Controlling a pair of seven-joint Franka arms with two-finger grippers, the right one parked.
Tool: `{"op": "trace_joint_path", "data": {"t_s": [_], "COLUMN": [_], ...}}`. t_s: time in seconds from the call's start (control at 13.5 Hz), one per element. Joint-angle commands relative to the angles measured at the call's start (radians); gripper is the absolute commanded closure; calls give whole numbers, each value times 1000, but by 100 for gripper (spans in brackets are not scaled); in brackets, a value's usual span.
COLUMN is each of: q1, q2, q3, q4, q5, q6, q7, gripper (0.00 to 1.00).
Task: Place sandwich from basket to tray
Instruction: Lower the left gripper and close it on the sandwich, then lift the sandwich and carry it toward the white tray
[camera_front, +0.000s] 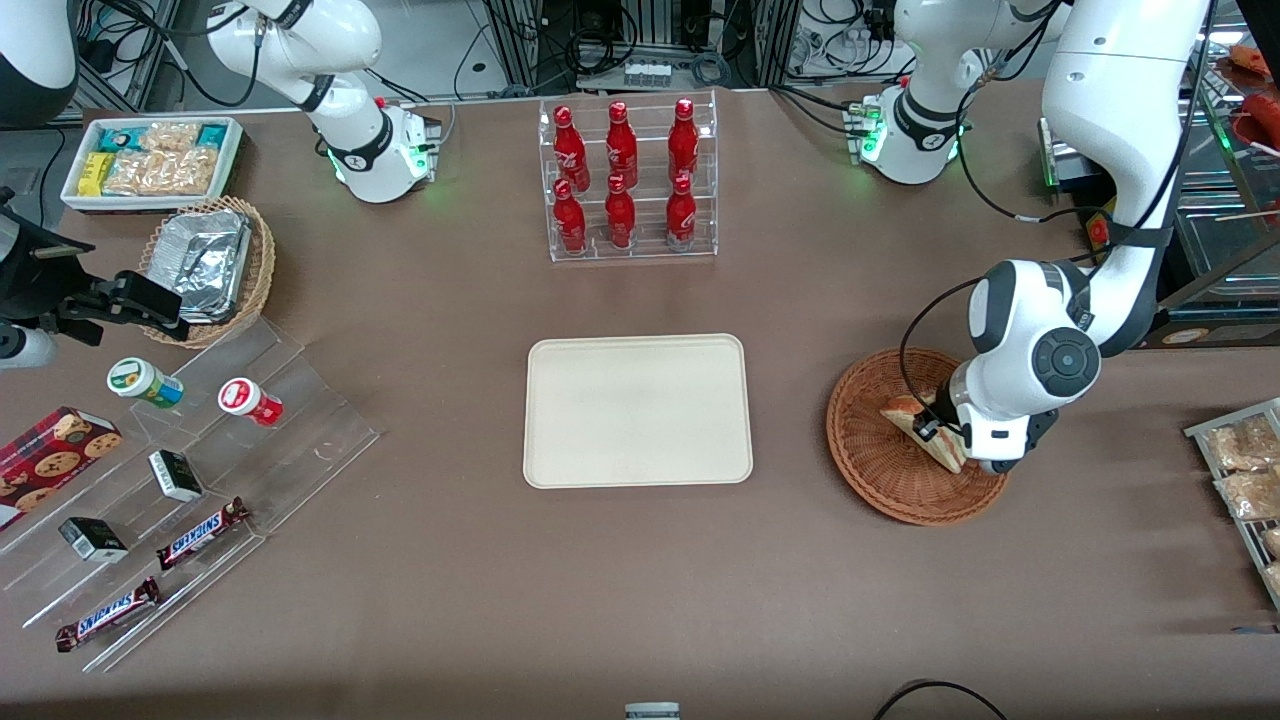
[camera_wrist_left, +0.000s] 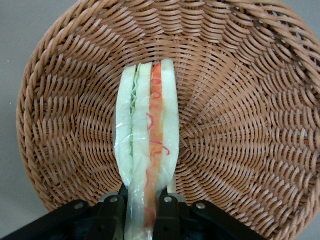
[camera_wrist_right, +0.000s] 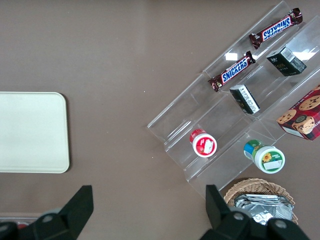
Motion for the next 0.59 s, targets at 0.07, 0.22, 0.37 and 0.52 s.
{"op": "trace_joint_path", "data": {"t_s": [0.07, 0.22, 0.37, 0.52], "q1": [4, 7, -2, -5], "q2": [-45, -48, -50, -48], "q3": [-2, -16, -17, -43], "q4": [75, 151, 213, 286], "q5": [77, 77, 77, 77], "q6": [-162, -277, -375, -457], "q7": [-9, 33, 42, 42], "gripper": [100, 100, 100, 100]}}
